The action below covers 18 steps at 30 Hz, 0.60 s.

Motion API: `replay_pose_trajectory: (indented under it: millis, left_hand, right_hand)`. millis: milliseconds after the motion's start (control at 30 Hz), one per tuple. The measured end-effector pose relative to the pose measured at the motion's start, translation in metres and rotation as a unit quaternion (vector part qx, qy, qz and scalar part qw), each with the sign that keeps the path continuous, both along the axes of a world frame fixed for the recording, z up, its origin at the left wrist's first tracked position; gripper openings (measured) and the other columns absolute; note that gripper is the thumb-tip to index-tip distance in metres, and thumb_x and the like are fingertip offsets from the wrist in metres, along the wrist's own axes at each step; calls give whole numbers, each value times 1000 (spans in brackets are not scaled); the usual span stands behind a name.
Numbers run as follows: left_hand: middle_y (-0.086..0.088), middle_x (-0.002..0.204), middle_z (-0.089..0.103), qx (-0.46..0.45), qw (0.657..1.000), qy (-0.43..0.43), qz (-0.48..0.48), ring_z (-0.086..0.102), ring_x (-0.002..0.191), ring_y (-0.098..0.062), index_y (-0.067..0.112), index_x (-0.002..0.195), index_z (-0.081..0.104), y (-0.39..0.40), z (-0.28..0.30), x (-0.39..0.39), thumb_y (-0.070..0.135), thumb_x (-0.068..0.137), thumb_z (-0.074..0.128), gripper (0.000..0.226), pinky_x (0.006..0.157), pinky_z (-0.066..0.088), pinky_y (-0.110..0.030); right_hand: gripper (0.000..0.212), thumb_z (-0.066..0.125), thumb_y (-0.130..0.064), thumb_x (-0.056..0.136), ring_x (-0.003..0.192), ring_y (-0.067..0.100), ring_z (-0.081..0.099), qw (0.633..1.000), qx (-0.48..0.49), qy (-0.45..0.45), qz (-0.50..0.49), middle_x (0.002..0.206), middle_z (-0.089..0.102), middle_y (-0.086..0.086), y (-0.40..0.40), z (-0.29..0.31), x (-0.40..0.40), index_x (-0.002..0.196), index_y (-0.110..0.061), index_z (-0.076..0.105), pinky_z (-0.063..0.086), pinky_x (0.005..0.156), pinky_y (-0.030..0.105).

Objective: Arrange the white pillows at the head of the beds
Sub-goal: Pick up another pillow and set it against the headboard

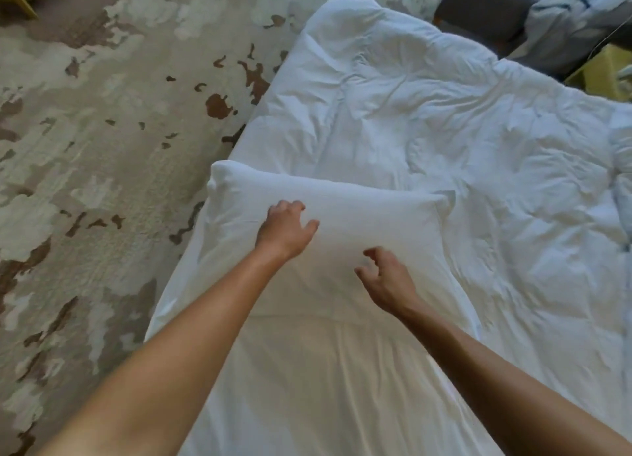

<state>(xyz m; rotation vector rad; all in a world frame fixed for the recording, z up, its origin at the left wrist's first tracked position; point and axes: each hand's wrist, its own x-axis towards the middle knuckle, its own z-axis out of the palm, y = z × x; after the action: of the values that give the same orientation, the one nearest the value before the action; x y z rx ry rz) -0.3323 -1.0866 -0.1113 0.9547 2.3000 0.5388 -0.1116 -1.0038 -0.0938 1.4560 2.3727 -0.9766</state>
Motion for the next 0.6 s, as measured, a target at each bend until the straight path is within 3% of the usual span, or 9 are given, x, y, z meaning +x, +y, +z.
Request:
replay_pose_trajectory:
  millis: [100,200,433,600]
  left_hand:
    - [-10,163,30,-99,991,68,-51,22,151,-34,26,149,42,34,-44,-25,71,93,42,72,113,28,-64]
    - [-8,169,18,-116,986,103,-60,6,157,-34,34,152,38,33,-86,-21,78,89,33,77,114,10,-76]
    - [-5,169,20,-103,985,122,-63,5,158,-30,40,151,38,6,-132,-3,84,84,22,82,115,8,-77]
    - [-6,170,18,-115,980,143,-77,5,157,-32,39,153,36,-6,-138,10,84,85,20,84,115,8,-76]
  right_hand:
    - [60,69,-42,96,132,31,56,999,41,-29,20,146,57,12,42,-23,-33,147,-15,53,45,112,41]
    - [64,67,-47,96,142,31,48,994,81,-38,65,155,50,10,81,-48,-65,150,-16,50,41,116,42]
    - [72,50,-62,100,147,31,44,989,66,-85,101,162,47,7,151,-108,-139,157,-20,43,36,119,45]
    - [79,27,-78,94,139,36,48,981,122,-101,110,153,58,3,135,-144,-127,151,-28,51,32,114,51]
